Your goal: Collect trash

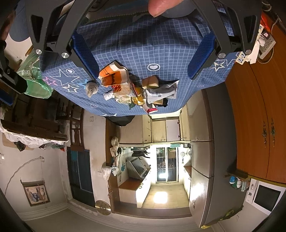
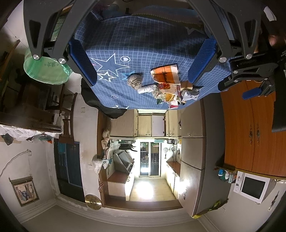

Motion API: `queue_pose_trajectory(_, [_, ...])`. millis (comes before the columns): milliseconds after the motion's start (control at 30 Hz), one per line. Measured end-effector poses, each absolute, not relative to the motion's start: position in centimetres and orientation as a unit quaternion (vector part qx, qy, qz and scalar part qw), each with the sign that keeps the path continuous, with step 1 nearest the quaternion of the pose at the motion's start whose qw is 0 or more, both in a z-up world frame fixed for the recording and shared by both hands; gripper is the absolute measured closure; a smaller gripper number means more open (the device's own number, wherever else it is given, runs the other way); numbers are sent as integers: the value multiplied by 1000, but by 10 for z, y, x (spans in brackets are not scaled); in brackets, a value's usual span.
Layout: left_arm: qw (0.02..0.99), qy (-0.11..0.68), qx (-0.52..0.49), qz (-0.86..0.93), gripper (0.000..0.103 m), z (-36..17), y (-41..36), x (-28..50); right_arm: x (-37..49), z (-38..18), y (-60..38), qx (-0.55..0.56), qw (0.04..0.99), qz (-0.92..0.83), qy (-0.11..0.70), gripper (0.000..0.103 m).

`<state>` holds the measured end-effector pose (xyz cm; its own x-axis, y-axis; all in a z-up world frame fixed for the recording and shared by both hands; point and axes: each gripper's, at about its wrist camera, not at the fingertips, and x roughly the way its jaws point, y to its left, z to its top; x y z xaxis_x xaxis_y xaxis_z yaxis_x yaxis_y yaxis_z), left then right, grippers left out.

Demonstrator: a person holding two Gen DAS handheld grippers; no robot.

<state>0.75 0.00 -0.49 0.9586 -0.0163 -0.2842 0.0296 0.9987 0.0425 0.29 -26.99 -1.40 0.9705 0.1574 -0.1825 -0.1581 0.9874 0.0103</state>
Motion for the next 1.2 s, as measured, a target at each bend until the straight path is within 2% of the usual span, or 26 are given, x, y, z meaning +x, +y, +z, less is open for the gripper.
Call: queue_pose_trajectory(1200, [985, 171, 17, -8, 5, -14, 5, 17, 6, -16, -265, -8, 992, 81, 100, 5])
